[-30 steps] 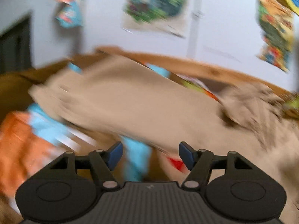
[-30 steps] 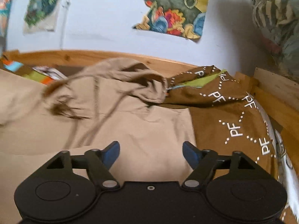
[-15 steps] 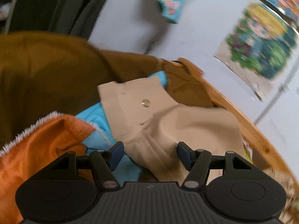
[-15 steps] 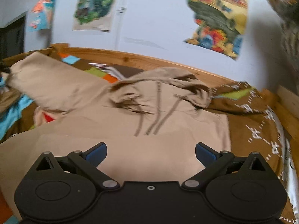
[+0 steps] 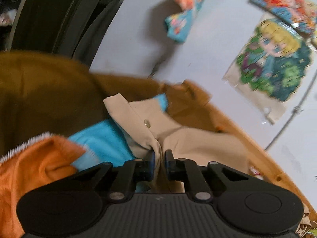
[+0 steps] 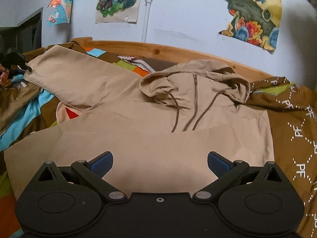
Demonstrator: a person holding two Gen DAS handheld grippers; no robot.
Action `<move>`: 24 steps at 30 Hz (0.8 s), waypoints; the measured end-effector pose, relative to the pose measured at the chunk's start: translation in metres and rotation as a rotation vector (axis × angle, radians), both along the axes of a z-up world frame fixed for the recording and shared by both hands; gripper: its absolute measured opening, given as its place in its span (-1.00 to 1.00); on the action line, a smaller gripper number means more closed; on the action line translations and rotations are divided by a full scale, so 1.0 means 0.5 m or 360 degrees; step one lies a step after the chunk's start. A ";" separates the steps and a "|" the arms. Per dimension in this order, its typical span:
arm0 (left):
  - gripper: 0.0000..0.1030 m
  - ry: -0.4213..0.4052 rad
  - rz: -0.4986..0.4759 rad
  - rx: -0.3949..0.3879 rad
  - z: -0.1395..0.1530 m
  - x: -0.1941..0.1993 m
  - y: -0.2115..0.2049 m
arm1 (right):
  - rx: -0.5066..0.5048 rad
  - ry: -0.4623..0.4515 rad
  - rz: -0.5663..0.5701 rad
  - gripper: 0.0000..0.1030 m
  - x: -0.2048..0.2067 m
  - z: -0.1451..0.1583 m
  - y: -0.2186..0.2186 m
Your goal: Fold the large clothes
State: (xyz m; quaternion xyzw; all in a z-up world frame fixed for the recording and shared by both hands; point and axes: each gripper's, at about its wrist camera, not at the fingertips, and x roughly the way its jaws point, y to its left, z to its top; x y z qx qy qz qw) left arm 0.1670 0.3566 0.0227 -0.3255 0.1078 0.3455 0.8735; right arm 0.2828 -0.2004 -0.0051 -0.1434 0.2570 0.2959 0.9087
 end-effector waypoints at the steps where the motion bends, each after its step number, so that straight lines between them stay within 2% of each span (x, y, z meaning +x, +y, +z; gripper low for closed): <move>1: -0.84 -0.0018 -0.0008 0.0046 0.010 0.000 -0.011 | 0.0008 0.0008 -0.0008 0.97 0.001 -0.001 -0.003; 3: -0.86 -0.0038 -0.0024 0.0176 0.035 -0.003 -0.042 | 0.0029 0.0018 -0.0024 0.97 0.001 -0.001 -0.010; 6: -0.88 -0.0061 -0.0131 0.0514 0.084 0.000 -0.125 | 0.0050 0.0004 -0.0029 0.97 -0.005 0.008 -0.017; 9: -0.88 -0.0103 -0.0314 0.0839 0.126 0.008 -0.225 | 0.0060 -0.0034 -0.0026 0.97 -0.016 0.019 -0.026; 12: -0.88 -0.0140 -0.0539 0.1015 0.151 0.022 -0.326 | 0.0079 -0.0068 -0.0043 0.97 -0.024 0.031 -0.036; 15: -0.88 -0.0216 -0.0788 0.1040 0.155 0.040 -0.426 | 0.0126 -0.0079 -0.0089 0.97 -0.023 0.042 -0.052; 19: -0.87 -0.0249 -0.1132 0.1006 0.113 0.065 -0.550 | 0.0212 -0.0084 -0.0251 0.97 -0.009 0.051 -0.091; 23: -0.79 -0.0110 -0.1555 0.0910 0.023 0.096 -0.662 | 0.0280 -0.0058 -0.0473 0.97 0.015 0.041 -0.149; 24: -0.57 -0.0049 -0.1681 0.0850 -0.007 0.105 -0.683 | 0.0293 -0.0046 -0.0513 0.97 0.021 0.036 -0.165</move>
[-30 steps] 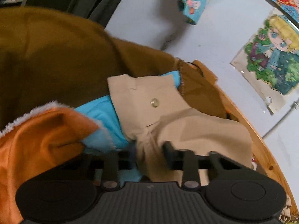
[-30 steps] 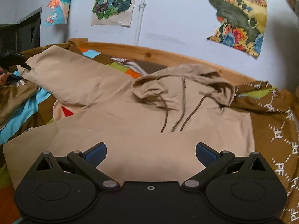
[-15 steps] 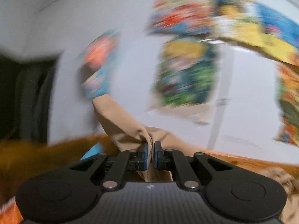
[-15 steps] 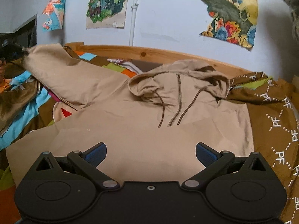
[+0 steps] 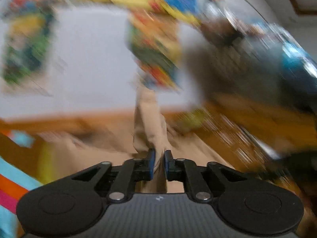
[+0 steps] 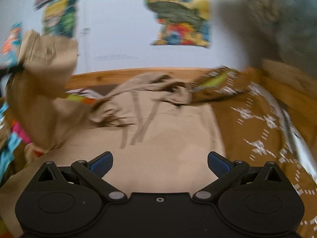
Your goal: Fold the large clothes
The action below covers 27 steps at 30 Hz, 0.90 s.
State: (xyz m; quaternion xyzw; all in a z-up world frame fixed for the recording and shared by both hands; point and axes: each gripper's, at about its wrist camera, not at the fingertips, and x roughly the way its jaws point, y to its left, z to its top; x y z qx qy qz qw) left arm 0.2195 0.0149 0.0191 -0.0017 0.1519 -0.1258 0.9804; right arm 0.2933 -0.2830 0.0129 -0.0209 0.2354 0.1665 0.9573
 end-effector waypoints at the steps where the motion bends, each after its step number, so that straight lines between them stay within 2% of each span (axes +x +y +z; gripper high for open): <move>1: -0.22 0.0110 -0.0107 -0.0034 -0.030 0.007 -0.017 | 0.0014 0.0014 -0.0048 0.97 0.005 -0.007 -0.018; 3: 0.06 0.0250 -0.0238 -0.0116 -0.077 0.007 -0.032 | 0.0015 0.0035 -0.0119 0.97 0.011 -0.022 -0.047; 5: 0.14 0.0327 -0.0288 -0.0167 -0.111 -0.003 -0.033 | 0.0012 0.0063 -0.0180 0.97 0.012 -0.039 -0.073; 7: 0.22 0.0389 -0.0272 -0.0213 -0.131 -0.012 -0.017 | 0.0037 0.0099 -0.0203 0.97 0.009 -0.054 -0.093; 9: 0.32 0.0409 -0.0174 -0.0258 -0.146 -0.025 0.021 | 0.0039 0.0130 -0.0195 0.97 0.006 -0.066 -0.106; 11: 0.33 0.0450 -0.0023 -0.0232 -0.156 -0.013 0.066 | 0.0027 0.0158 -0.0154 0.97 0.003 -0.076 -0.108; 13: 0.32 0.0485 0.0226 -0.0149 -0.155 0.024 0.121 | 0.0020 0.0205 -0.0094 0.94 0.004 -0.089 -0.104; 15: 0.32 0.0487 0.0451 -0.0132 -0.146 0.062 0.185 | 0.0011 0.0268 -0.0034 0.85 0.011 -0.100 -0.089; 17: 0.32 0.0468 0.0590 -0.0132 -0.139 0.100 0.249 | 0.0022 0.0357 0.0001 0.80 0.024 -0.116 -0.070; 18: 0.24 0.0464 0.0641 -0.0112 -0.134 0.123 0.275 | 0.0039 0.0409 0.0002 0.70 0.033 -0.125 -0.061; 19: 0.16 0.0461 0.0679 -0.0084 -0.131 0.146 0.298 | 0.0065 0.0445 -0.0007 0.58 0.041 -0.133 -0.054; 22: 0.14 0.0479 0.0666 -0.0036 -0.126 0.208 0.338 | 0.0092 0.0469 0.0008 0.41 0.070 -0.145 -0.024; 24: 0.14 0.0523 0.0647 -0.0059 -0.136 0.231 0.361 | 0.0043 0.0410 0.0045 0.37 0.086 -0.143 0.006; 27: 0.08 0.0669 0.0653 -0.0115 -0.161 0.284 0.372 | -0.0038 0.0394 0.0099 0.37 0.122 -0.147 0.039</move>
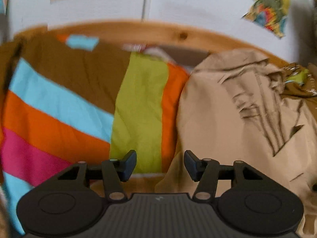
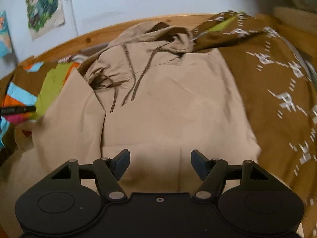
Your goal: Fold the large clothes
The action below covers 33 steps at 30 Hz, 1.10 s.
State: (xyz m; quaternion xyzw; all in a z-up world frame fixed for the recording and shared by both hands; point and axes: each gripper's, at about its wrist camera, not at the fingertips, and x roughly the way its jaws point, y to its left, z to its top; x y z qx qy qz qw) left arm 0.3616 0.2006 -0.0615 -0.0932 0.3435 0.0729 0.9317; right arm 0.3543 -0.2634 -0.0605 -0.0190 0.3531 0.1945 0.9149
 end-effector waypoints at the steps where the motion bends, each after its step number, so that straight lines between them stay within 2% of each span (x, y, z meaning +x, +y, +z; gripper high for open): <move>1: 0.04 0.0040 0.0005 -0.0035 -0.009 0.009 -0.001 | -0.0061 0.0037 0.0002 0.37 0.018 -0.011 0.013; 3: 0.02 0.0069 0.0000 -0.0086 -0.025 0.013 -0.004 | -0.0147 0.0138 -0.0040 0.36 0.046 -0.041 0.027; 5: 0.02 0.0065 0.0019 -0.0106 -0.036 0.005 -0.012 | -0.0118 0.0186 -0.0097 0.28 0.054 -0.064 0.022; 6: 0.02 0.0069 0.0029 -0.0102 -0.038 0.003 -0.017 | -0.0095 0.0169 -0.0110 0.08 0.049 -0.068 0.021; 7: 0.02 0.0078 0.0045 -0.0083 -0.041 0.002 -0.022 | -0.0073 0.0165 -0.0075 -0.38 0.045 -0.068 0.022; 10: 0.02 0.0102 0.0072 -0.0019 -0.047 0.000 -0.036 | -0.0107 0.0130 0.0015 -0.93 0.029 -0.057 0.028; 12: 0.01 0.0112 0.0071 0.0005 -0.048 -0.002 -0.043 | -0.0073 0.0024 -0.0011 -0.95 0.005 -0.027 0.009; 14: 0.02 0.0124 0.0071 0.0031 -0.049 -0.008 -0.050 | 0.0044 -0.0089 -0.0125 -0.97 -0.025 0.017 -0.031; 15: 0.09 0.0130 0.0055 0.0040 -0.051 -0.006 -0.055 | 0.0060 -0.0151 -0.0180 -0.98 -0.040 0.038 -0.048; 17: 0.11 0.0152 0.0030 0.0080 -0.056 -0.007 -0.070 | 0.0001 -0.0287 -0.0280 -0.99 -0.072 0.069 -0.077; 18: 0.13 0.0161 0.0029 0.0114 -0.057 -0.007 -0.080 | -0.0031 -0.0305 -0.0325 -0.99 -0.084 0.073 -0.091; 19: 0.13 0.0165 0.0034 0.0133 -0.056 -0.006 -0.086 | -0.0059 -0.0288 -0.0378 -0.99 -0.095 0.067 -0.106; 21: 0.13 0.0156 0.0075 0.0144 -0.046 -0.014 -0.094 | -0.0136 -0.0159 -0.0443 -0.99 -0.104 0.032 -0.121; 23: 0.15 0.0058 0.0082 0.0117 -0.027 -0.033 -0.098 | -0.0145 -0.0025 -0.0455 -0.92 -0.101 -0.003 -0.130; 25: 0.29 -0.0060 0.0040 0.0122 -0.006 -0.049 -0.105 | -0.0121 -0.0044 -0.0477 -0.63 -0.106 -0.004 -0.137; 27: 0.30 -0.0071 0.0017 0.0151 0.001 -0.047 -0.115 | -0.0128 -0.0133 -0.0429 -0.49 -0.115 0.013 -0.128; 30: 0.30 0.0080 0.0010 0.0203 -0.023 -0.025 -0.132 | -0.0200 -0.0298 -0.0247 -0.35 -0.139 0.033 -0.095; 32: 0.30 0.0249 0.0033 0.0317 -0.065 -0.005 -0.144 | -0.0271 -0.0304 -0.0087 -0.25 -0.160 0.021 -0.059; 33: 0.35 0.0235 0.0034 0.0329 -0.076 -0.008 -0.144 | -0.0308 -0.0275 -0.0026 -0.21 -0.164 0.010 -0.044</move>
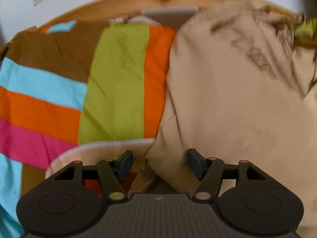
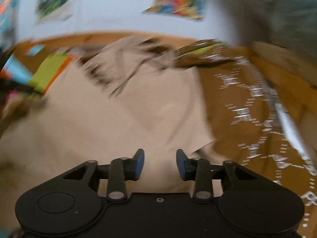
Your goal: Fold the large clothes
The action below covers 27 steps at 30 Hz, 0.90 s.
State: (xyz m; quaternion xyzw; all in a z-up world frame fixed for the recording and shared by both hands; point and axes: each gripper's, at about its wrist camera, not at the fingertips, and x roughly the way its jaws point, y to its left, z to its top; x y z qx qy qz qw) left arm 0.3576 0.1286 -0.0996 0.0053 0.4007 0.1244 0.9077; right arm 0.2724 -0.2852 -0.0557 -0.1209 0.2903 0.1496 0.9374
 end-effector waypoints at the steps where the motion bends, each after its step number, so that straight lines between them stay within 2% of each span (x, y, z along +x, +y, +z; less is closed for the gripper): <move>1: 0.35 -0.0038 0.0010 0.0000 -0.002 -0.007 -0.001 | -0.0053 0.0052 0.0042 -0.19 -0.004 -0.020 0.014; 3: 0.33 -0.0031 0.0044 -0.0060 0.004 -0.015 0.002 | -0.0190 0.0197 0.0079 -0.19 -0.001 -0.063 0.035; 5: 0.35 -0.0024 0.0094 -0.0183 0.031 -0.039 0.009 | -0.0167 0.0220 0.0088 -0.17 0.002 -0.081 0.031; 6: 0.48 -0.0066 0.0133 -0.0243 0.044 -0.062 0.012 | -0.0127 0.0227 0.0082 -0.16 0.004 -0.074 0.025; 7: 0.71 -0.0121 0.0170 -0.0293 0.058 -0.094 0.013 | -0.0065 0.0235 0.0073 -0.13 0.009 -0.060 0.014; 8: 0.78 -0.0171 0.0201 -0.0330 0.069 -0.129 0.013 | -0.0004 0.0218 0.0072 -0.09 0.013 -0.046 0.001; 10: 0.82 -0.0251 0.0240 -0.0421 0.081 -0.205 0.013 | 0.0101 0.0131 0.0081 0.32 0.021 -0.011 -0.018; 13: 0.91 -0.0321 0.0252 -0.0590 0.070 -0.281 0.017 | 0.0148 0.0034 0.0070 0.45 0.053 0.034 -0.032; 15: 0.91 -0.0260 0.0130 -0.0645 0.059 -0.267 0.010 | 0.0128 -0.0002 0.0069 0.53 0.087 0.059 -0.027; 16: 0.91 -0.0245 0.0050 -0.0630 0.055 -0.256 0.000 | 0.0120 -0.0022 0.0073 0.61 0.110 0.074 -0.028; 18: 0.91 -0.0301 -0.0039 -0.0559 0.053 -0.233 -0.010 | 0.0114 -0.0048 0.0087 0.66 0.170 0.098 -0.003; 20: 0.91 -0.0349 -0.0083 -0.0579 0.057 -0.210 -0.018 | 0.0134 -0.0047 0.0097 0.66 0.242 0.120 0.032; 23: 0.92 -0.0384 -0.0133 -0.0704 0.063 -0.188 -0.020 | 0.0351 -0.0011 0.0071 0.66 0.355 0.162 0.100; 27: 0.93 -0.0399 -0.0156 -0.0660 0.060 -0.169 -0.011 | 0.0714 0.0091 0.0022 0.62 0.504 0.189 0.196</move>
